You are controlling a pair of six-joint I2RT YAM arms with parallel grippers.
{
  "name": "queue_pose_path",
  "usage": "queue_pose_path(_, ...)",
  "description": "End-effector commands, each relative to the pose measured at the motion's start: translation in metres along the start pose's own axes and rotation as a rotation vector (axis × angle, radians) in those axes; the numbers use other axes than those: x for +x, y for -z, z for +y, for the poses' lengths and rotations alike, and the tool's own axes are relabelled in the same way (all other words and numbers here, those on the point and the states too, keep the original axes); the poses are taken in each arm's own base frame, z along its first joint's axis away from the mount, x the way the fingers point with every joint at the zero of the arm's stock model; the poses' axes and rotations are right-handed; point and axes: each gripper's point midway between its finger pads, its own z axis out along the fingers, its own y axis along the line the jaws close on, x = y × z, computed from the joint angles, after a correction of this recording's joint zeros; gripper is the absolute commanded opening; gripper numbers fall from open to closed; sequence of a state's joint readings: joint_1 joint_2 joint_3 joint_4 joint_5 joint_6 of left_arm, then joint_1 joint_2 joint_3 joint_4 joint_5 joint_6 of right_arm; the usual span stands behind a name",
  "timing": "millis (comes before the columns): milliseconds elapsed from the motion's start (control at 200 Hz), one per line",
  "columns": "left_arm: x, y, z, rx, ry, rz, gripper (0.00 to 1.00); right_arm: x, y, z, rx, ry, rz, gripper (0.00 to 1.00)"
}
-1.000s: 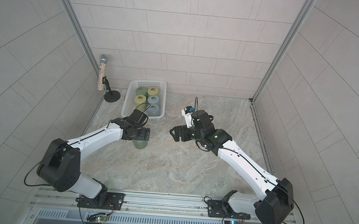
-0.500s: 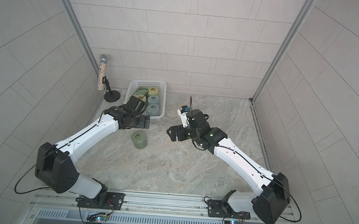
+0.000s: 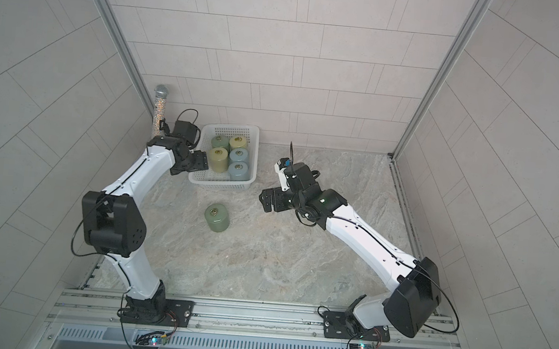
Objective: Take the tea canister out of the basket
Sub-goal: Place the tea canister at the center of the board, then move the basket to the center of the board.
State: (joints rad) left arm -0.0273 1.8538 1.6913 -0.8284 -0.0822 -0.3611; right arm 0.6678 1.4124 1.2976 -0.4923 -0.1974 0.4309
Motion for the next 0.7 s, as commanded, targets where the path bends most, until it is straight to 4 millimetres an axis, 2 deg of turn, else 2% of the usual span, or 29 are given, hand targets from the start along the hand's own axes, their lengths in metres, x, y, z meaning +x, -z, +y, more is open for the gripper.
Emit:
queue_pose_path(0, -0.004, -0.021, 0.004, 0.020, -0.012, 0.078, 0.78, -0.002, 0.007, 0.003, 0.006, 0.008, 0.009, 1.00)
queue_pose_path(125, -0.010, -0.049, 0.011, -0.006, -0.017, 0.112, 0.75, -0.005, 0.010, 0.004, 0.006, 0.024, 0.009, 1.00)
queue_pose_path(235, -0.012, -0.069, 0.008, 0.026, -0.033, 0.141, 0.71, -0.006, 0.012, 0.005, 0.004, 0.028, 0.006, 1.00)
queue_pose_path(345, -0.014, -0.083, -0.001, 0.080, -0.041, 0.167, 0.63, -0.006, 0.012, 0.005, 0.005, 0.028, 0.007, 1.00)
queue_pose_path(430, -0.011, -0.094, -0.010, 0.123, -0.045, 0.184, 0.54, -0.005, 0.011, 0.004, 0.006, 0.027, 0.012, 1.00)
queue_pose_path(505, -0.007, -0.100, -0.016, 0.136, -0.055, 0.198, 0.39, -0.005, 0.011, 0.005, 0.004, 0.029, 0.015, 1.00)
queue_pose_path(550, -0.004, -0.102, -0.020, 0.139, -0.073, 0.202, 0.37, -0.005, 0.011, 0.005, 0.005, 0.032, 0.015, 1.00)
queue_pose_path(600, -0.001, -0.104, -0.025, 0.141, -0.095, 0.206, 0.26, -0.005, 0.012, 0.004, 0.009, 0.033, 0.013, 1.00)
queue_pose_path(645, 0.003, -0.105, -0.029, 0.141, -0.105, 0.210, 0.25, -0.005, 0.012, 0.003, 0.011, 0.034, 0.013, 1.00)
queue_pose_path(695, 0.009, -0.107, -0.037, 0.168, -0.112, 0.224, 0.13, -0.005, 0.012, 0.003, 0.013, 0.034, 0.013, 1.00)
